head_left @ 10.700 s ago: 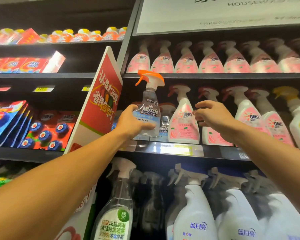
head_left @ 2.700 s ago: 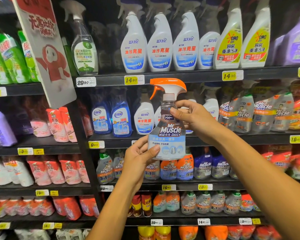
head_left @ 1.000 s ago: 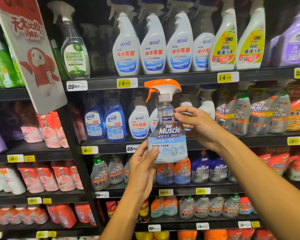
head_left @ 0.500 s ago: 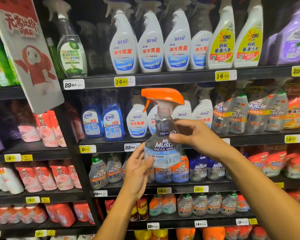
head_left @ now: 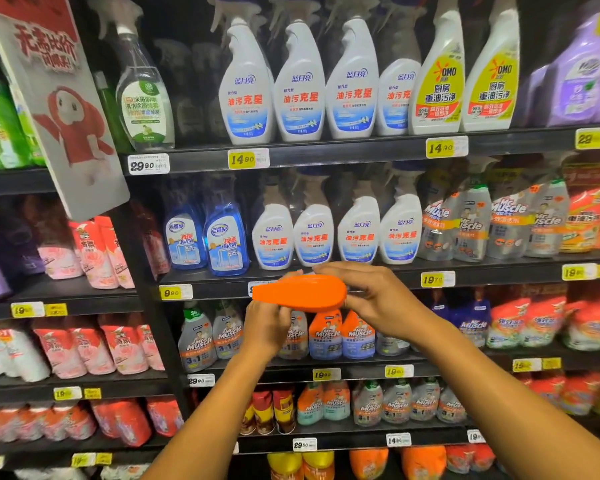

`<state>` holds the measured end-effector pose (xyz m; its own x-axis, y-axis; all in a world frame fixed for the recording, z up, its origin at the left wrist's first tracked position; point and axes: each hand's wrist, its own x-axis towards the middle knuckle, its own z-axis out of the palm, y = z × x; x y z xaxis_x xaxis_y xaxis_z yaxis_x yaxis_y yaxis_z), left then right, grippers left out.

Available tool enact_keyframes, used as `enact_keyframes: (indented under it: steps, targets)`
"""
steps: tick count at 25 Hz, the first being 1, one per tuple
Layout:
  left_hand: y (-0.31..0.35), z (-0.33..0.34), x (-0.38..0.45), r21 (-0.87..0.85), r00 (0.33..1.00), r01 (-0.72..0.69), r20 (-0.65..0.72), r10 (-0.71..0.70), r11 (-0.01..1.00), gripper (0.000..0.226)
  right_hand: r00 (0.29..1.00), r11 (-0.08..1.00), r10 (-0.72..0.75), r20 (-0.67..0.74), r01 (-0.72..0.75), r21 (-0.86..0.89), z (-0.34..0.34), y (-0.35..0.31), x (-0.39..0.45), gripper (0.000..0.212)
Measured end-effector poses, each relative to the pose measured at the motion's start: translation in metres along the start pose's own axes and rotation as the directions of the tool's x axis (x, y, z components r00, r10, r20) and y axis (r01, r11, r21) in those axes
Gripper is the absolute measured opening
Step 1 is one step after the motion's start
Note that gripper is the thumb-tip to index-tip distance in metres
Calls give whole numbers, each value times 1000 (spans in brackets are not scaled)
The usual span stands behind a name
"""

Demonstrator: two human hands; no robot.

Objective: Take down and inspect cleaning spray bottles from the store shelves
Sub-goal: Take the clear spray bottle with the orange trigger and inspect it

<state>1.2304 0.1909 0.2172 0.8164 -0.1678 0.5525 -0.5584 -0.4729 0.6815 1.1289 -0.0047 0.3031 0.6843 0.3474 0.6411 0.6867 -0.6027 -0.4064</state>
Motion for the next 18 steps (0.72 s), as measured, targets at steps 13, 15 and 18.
enact_keyframes:
  steps: [13, 15, 18]
  targets:
    - [32, -33, -12, -404, 950, 86, 307, 47, 911, 48, 976, 927, 216, -12, -202, 317, -9, 1, 5, 39]
    - [46, -42, -18, -518, 939, 136, 338, 56, 844, 50, 950, 840, 309, -50, -248, 483, -13, 1, 10, 29]
    - [64, -50, -26, -569, 946, 116, 312, 84, 814, 46, 901, 745, 419, -111, -271, 610, -16, -3, 14, 21]
